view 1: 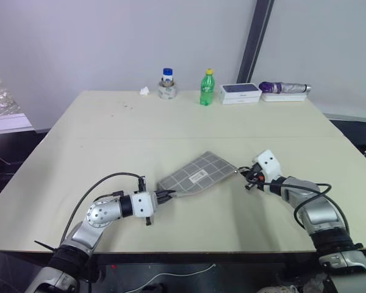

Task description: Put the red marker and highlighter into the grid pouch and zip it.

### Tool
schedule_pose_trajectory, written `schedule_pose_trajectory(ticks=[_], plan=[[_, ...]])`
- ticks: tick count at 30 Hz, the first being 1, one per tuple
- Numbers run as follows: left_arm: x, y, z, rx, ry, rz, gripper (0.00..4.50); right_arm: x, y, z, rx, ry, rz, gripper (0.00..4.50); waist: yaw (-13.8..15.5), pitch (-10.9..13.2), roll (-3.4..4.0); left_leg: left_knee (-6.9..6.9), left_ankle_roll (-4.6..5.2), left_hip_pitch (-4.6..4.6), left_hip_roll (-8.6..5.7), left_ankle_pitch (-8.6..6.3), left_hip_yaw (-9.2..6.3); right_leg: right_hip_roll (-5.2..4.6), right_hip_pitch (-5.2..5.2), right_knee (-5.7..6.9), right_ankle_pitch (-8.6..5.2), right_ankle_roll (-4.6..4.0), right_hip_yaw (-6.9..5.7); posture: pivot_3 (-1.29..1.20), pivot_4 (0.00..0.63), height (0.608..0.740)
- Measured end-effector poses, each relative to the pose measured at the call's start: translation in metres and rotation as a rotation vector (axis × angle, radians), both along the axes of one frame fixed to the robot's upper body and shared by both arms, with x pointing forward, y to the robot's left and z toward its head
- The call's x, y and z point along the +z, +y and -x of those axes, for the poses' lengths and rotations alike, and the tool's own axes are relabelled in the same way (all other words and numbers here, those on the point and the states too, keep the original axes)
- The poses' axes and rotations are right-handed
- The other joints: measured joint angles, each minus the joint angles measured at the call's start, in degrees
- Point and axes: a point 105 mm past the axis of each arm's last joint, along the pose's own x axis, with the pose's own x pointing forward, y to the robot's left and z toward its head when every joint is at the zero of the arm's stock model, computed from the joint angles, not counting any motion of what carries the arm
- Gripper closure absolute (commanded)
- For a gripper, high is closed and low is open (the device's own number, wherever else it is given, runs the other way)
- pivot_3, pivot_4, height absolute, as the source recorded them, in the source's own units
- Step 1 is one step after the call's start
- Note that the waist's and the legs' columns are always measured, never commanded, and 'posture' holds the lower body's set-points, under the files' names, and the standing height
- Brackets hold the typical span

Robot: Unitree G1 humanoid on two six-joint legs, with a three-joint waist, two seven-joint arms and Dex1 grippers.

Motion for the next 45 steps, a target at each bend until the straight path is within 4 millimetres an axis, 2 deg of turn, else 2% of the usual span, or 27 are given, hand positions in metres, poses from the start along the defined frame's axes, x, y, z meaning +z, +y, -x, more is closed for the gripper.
schedule_pose_trajectory(ticks=[5,6,7,12,16,20,22,24,27,31,37,45], plan=[[0.003,0.021,-0.009,0.101,0.052,0.052,0.85,-0.003,-0.005,0.004,-0.005,0.004,-0.011,0.4,0.0,0.0,0.0,0.02,0.0,0.0,0.0,0.0,-0.01,0.0,0.02,0.0,0.0,0.0,0.0,0.0,0.15,0.74],[0.004,0.025,-0.009,0.116,0.052,0.06,0.39,-0.005,-0.005,0.006,0.0,0.008,-0.01,0.0,0.0,0.0,0.0,0.01,0.0,0.0,0.0,0.0,-0.01,0.0,0.02,0.0,0.0,0.0,0.0,0.0,0.15,0.74],[0.005,0.029,-0.009,0.134,0.056,0.072,0.06,-0.007,-0.006,0.007,0.005,0.012,-0.008,0.0,0.0,0.0,0.0,0.01,0.0,0.0,0.0,0.0,-0.01,0.0,0.01,0.0,0.0,0.0,0.0,0.0,0.15,0.74],[0.013,0.053,-0.003,0.207,0.095,0.123,0.06,-0.005,-0.01,0.009,-0.002,0.007,-0.026,0.0,-0.7,0.0,0.0,-0.01,0.0,0.0,0.03,0.0,-0.02,-0.01,0.01,0.0,0.0,0.0,0.01,0.0,0.15,0.74],[0.014,0.088,0.006,0.318,0.105,0.132,0.06,-0.001,-0.031,0.014,-0.046,-0.005,-0.017,0.0,-0.8,0.0,0.02,-0.04,0.0,0.01,0.04,0.0,0.0,-0.02,0.0,-0.01,0.0,-0.01,0.02,0.0,0.15,0.74],[0.018,0.133,0.017,0.499,0.092,0.164,0.06,0.016,-0.041,0.037,0.026,-0.038,-0.078,0.0,-0.7,0.0,0.03,-0.04,0.03,0.01,0.06,-0.03,-0.01,-0.05,0.03,-0.06,-0.01,0.0,0.02,0.0,0.15,0.74],[0.024,0.147,0.02,0.563,0.078,0.189,0.06,0.028,-0.038,0.046,0.081,-0.067,-0.133,0.0,-0.6,0.0,0.02,-0.01,0.03,0.03,0.06,-0.03,-0.01,-0.06,0.08,-0.05,0.0,0.0,0.02,0.0,0.15,0.74],[0.032,0.15,0.024,0.58,0.056,0.215,0.06,0.037,-0.034,0.054,0.139,-0.077,-0.17,0.0,-0.6,0.0,0.02,0.02,0.02,0.05,0.06,-0.04,-0.01,-0.08,0.12,-0.06,0.0,-0.01,0.02,0.0,0.15,0.74],[0.04,0.157,0.034,0.603,0.018,0.22,0.06,0.034,-0.039,0.065,0.187,-0.05,-0.09,0.0,-0.6,0.0,0.02,-0.01,0.05,0.05,0.06,-0.06,0.02,-0.1,0.09,-0.1,-0.01,-0.01,0.05,0.0,0.15,0.74],[0.033,0.164,0.04,0.645,0.045,0.211,0.06,0.024,-0.052,0.061,0.153,-0.024,-0.062,0.0,-0.8,0.0,0.03,-0.02,0.04,0.05,0.08,-0.05,0.04,-0.08,0.05,-0.07,0.0,-0.03,0.07,0.0,0.15,0.74],[0.032,0.17,0.042,0.68,0.056,0.218,0.06,0.027,-0.041,0.056,0.203,-0.028,-0.062,0.0,-0.7,0.0,0.03,0.01,0.02,0.01,0.11,-0.04,0.02,-0.09,0.05,-0.1,0.01,-0.05,0.04,0.0,0.15,0.74],[0.032,0.17,0.043,0.691,0.05,0.216,0.06,0.025,-0.04,0.056,0.206,-0.022,-0.063,0.0,-0.4,0.0,0.03,-0.03,0.01,0.01,0.1,-0.07,0.02,-0.12,0.05,-0.16,0.01,-0.06,0.05,0.0,0.15,0.74]])
